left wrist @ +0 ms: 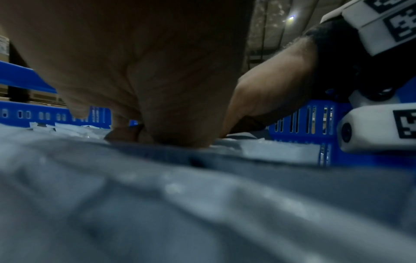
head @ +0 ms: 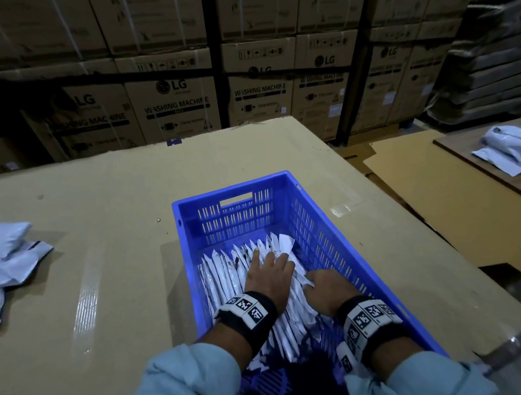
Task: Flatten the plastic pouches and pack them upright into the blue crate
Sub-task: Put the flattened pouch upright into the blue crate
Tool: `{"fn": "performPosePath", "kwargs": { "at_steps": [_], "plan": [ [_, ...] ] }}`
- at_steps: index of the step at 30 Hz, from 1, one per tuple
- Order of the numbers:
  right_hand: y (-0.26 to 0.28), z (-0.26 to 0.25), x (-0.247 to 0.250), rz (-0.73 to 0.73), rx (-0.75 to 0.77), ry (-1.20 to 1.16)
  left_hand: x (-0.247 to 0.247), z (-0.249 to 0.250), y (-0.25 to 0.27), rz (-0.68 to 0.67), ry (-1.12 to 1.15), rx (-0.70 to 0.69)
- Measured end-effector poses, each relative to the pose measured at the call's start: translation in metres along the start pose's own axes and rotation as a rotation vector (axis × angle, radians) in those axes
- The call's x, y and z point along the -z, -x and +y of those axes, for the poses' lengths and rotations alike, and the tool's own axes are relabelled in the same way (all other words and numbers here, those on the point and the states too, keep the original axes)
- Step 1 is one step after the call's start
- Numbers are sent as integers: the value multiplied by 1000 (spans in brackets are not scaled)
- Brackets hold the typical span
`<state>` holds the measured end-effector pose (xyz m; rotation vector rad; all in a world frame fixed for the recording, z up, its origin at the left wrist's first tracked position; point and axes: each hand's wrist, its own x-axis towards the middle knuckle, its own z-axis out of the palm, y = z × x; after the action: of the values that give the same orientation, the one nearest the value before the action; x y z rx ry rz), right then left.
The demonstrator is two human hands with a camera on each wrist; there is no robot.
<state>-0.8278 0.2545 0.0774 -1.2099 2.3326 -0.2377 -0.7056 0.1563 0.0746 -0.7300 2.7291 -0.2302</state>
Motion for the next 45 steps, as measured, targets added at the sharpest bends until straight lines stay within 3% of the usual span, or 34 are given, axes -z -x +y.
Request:
{"fn": "performPosePath", "kwargs": {
  "at_steps": [5,9,15,22,27,34,39,45],
  "plan": [
    [-2,-1,2,142,37,108,4,1,3,52,-60,9],
    [1,-4,2,151,37,182,9,-2,8,81,-27,10],
    [4,-6,7,113,34,251,56,-26,38,218,338,113],
    [29,-34,31,162,-58,316,77,-101,110,410,719,140],
    [66,-85,47,235,-106,337,58,-156,165,511,892,125],
    [129,-198,35,416,18,279,10,-223,246,618,988,221],
    [161,-282,-3,476,216,161,-25,-258,301,588,996,330],
    [168,-351,-72,369,415,46,-68,-288,358,561,1004,507]
  ]
}}
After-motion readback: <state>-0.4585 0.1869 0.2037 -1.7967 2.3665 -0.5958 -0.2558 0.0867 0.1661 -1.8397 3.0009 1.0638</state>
